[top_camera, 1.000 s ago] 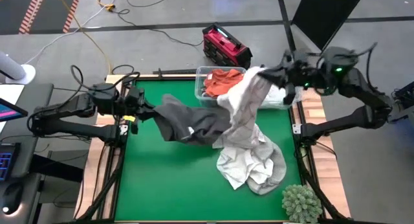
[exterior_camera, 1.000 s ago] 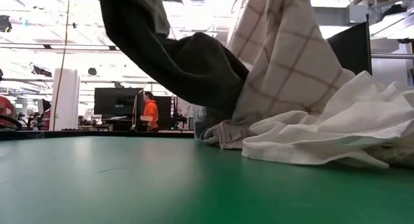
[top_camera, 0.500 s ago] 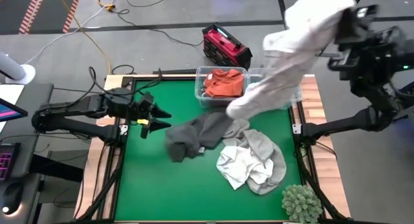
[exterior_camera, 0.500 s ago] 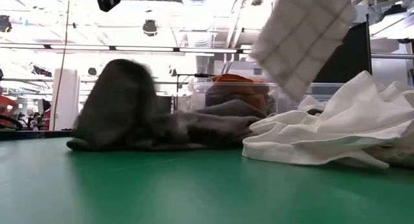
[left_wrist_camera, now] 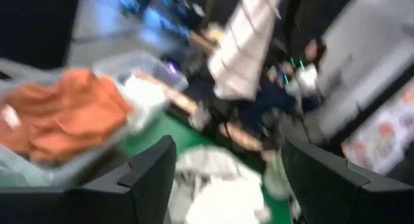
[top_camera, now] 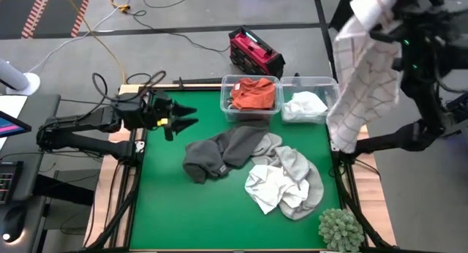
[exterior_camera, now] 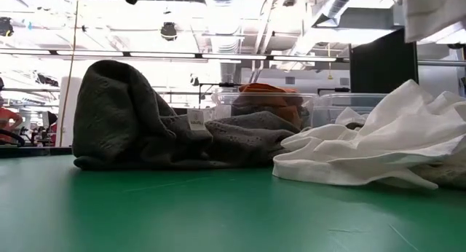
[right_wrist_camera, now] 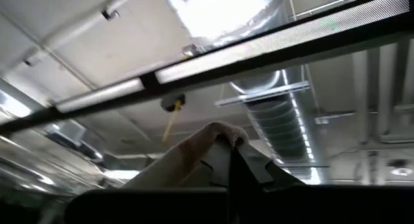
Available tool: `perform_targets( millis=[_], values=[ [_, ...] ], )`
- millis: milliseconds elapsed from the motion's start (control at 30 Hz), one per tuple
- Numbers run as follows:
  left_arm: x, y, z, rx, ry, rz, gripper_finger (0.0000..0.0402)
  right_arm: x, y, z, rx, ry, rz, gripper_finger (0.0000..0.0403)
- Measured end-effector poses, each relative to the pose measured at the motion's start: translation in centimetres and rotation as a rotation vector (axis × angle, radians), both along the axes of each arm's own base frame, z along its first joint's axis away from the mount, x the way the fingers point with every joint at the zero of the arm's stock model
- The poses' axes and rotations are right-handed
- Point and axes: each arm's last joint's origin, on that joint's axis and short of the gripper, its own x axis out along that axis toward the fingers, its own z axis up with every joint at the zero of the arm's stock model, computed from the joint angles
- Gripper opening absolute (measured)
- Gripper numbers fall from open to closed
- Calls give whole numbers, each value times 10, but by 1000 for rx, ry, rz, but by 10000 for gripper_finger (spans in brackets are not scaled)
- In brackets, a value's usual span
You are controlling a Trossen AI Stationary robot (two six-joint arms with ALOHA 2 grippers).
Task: Sort towels by color in basket
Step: Put the white-brown towel into the right transparent bin
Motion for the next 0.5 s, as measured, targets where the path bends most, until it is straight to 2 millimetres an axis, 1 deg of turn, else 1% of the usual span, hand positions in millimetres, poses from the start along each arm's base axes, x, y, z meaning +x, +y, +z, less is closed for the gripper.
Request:
perform_targets(
  millis=[200,267,333,400,500],
  values=[
    [-1,4,9,-35,-108,153,265,20,-29,10,-2,-48,-95,24],
    [-1,5,10,-43,-118,173,265,23,-38,14,-11,-71,-105,24],
    [-1,5,10,-54,-119,176,265,24,-48,18,-17,-75,-152,24],
    [-1,5,10,-56,-119,176,265,24,-58,19,-3,-51,-206,24],
    [-1,5,10,-53,-118,176,265,24,-73,16,55,17,-269,24]
  ],
)
